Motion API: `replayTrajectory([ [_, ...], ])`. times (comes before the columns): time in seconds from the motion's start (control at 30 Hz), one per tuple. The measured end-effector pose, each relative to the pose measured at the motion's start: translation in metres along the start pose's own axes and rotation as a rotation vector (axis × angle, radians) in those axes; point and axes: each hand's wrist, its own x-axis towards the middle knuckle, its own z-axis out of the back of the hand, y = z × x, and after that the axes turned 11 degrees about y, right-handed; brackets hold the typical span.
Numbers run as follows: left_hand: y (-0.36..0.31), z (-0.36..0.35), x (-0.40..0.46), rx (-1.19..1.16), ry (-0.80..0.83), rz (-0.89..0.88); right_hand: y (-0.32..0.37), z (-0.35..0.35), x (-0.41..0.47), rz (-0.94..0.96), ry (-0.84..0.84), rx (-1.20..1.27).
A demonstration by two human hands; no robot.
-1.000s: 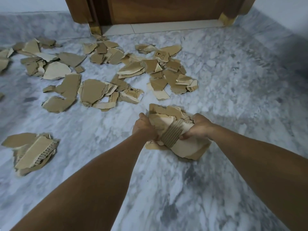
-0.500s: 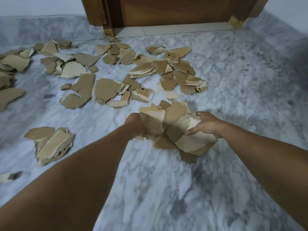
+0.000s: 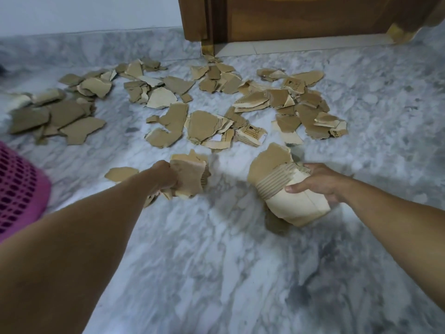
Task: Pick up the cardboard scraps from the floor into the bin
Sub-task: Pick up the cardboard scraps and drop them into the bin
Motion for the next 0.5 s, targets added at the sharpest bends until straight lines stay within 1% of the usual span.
replayTrajectory([
  [0.1,0.028,0.007,0.003,0.006,-0.109,0.067,0.009,-0.017,0.007,-0.042,-0.091,-0.179],
  [0.2,0.044,0.005,0.001,0.184,-0.235,0.222,0.02,-0.032,0.008,-0.096,-0.202,-0.562],
  [0.23,0.049,0.006,0.001,0.199,-0.263,0.243,0.023,-0.036,0.009,-0.086,-0.22,-0.646],
  [0.27,0.055,0.008,0.002,0.182,-0.277,0.255,0.024,-0.04,0.01,-0.058,-0.214,-0.662],
  [0.33,0.069,0.015,0.01,0.144,-0.301,0.276,0.023,-0.042,0.013,-0.024,-0.174,-0.601],
  [0.4,0.082,0.022,0.019,0.139,-0.294,0.305,0.02,-0.039,0.016,-0.056,-0.166,-0.582],
  [0.5,0.092,0.026,0.024,0.067,-0.235,0.241,0.02,-0.031,0.019,-0.127,-0.14,-0.548],
])
